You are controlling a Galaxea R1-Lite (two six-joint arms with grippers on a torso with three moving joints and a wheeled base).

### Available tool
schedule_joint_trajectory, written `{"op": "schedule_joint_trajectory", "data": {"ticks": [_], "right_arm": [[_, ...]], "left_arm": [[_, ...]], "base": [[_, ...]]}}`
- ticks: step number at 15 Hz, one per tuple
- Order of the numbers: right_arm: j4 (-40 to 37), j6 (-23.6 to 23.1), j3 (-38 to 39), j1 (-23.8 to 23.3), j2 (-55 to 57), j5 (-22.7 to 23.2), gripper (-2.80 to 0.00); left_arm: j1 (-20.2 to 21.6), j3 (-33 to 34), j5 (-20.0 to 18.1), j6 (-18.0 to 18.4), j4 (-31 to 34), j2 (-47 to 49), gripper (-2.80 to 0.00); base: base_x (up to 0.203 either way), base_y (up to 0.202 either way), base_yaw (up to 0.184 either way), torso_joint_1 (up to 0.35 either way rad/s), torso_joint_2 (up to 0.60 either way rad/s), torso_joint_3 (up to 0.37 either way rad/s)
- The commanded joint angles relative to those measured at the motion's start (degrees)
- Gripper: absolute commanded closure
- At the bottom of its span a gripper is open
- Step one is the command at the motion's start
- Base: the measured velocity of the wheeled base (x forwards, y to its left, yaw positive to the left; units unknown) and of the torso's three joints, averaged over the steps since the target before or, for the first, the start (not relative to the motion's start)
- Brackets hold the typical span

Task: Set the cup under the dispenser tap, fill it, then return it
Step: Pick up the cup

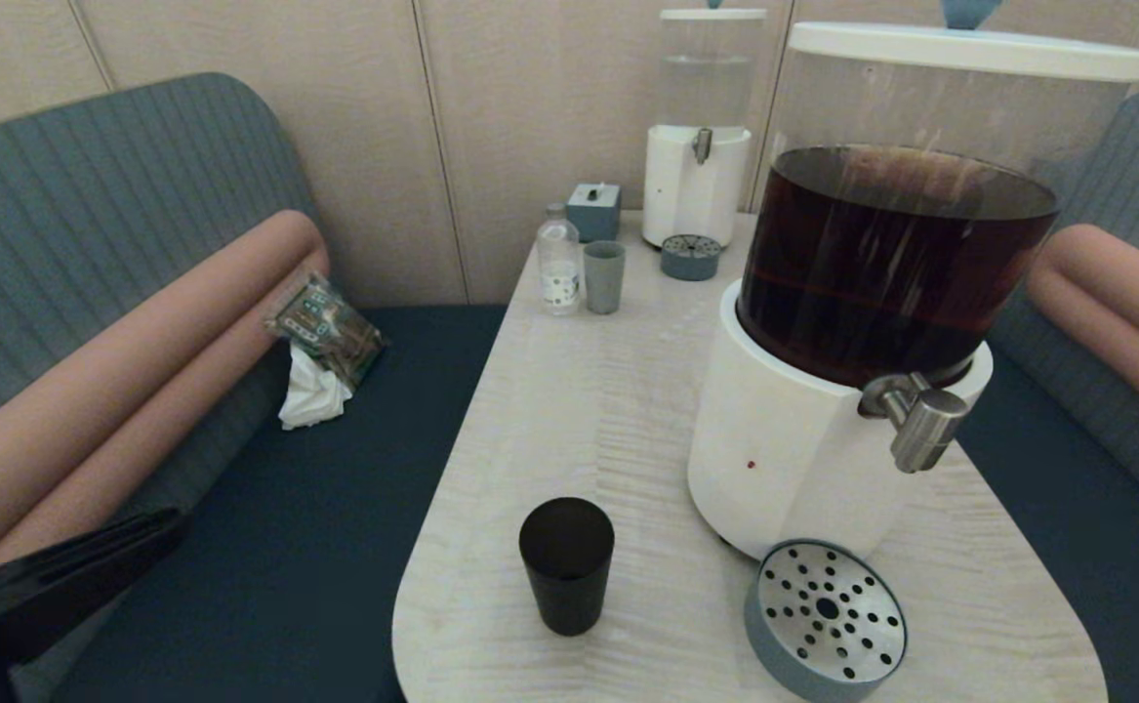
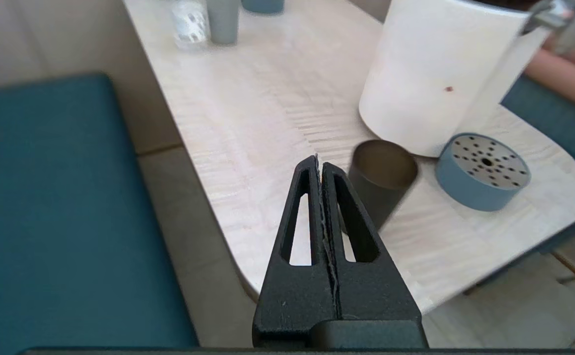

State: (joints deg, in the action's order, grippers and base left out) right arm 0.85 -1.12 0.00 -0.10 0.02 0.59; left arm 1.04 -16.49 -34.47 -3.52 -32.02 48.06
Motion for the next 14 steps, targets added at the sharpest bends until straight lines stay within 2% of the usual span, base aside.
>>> {"op": "schedule_joint_trajectory", "data": {"ticks": [1,3,5,7,8,9,11,14], "right_arm": [[0.03,-0.02,0.18,0.01,-0.02,0.02,0.0],[0.03,-0.02,0.18,0.01,-0.02,0.02,0.0],[0.03,-0.02,0.18,0.01,-0.02,0.02,0.0],[0.03,-0.02,0.18,0.01,-0.02,0.02,0.0],[0.03,-0.02,0.18,0.01,-0.02,0.02,0.0],[0.03,-0.02,0.18,0.01,-0.02,0.02,0.0],[0.03,-0.02,0.18,0.01,-0.02,0.02,0.0],[0.03,-0.02,0.18,0.01,-0.02,0.02,0.0]], "left_arm": [[0.02,1.7,-1.77,-0.04,-10.05,13.95,0.0],[0.02,3.4,-4.93,0.31,-19.67,20.9,0.0],[0.0,4.07,-6.33,1.21,-26.9,26.26,0.0],[-0.11,3.93,-7.61,2.05,-30.02,30.01,0.0],[-0.43,3.86,-8.39,3.71,-30.4,31.69,0.0],[-0.87,3.68,-8.71,5.32,-30.67,33.46,-2.8],[-2.27,3.18,-9.56,5.09,-32.9,36.3,-2.8],[-2.57,3.6,-13.51,5.28,-37.76,42.69,-2.8]], "base": [[0.0,0.0,0.0,0.0,0.0,0.0],[0.0,0.0,0.0,0.0,0.0,0.0],[0.0,0.0,0.0,0.0,0.0,0.0],[0.0,0.0,0.0,0.0,0.0,0.0],[0.0,0.0,0.0,0.0,0.0,0.0],[0.0,0.0,0.0,0.0,0.0,0.0],[0.0,0.0,0.0,0.0,0.0,0.0],[0.0,0.0,0.0,0.0,0.0,0.0]]}}
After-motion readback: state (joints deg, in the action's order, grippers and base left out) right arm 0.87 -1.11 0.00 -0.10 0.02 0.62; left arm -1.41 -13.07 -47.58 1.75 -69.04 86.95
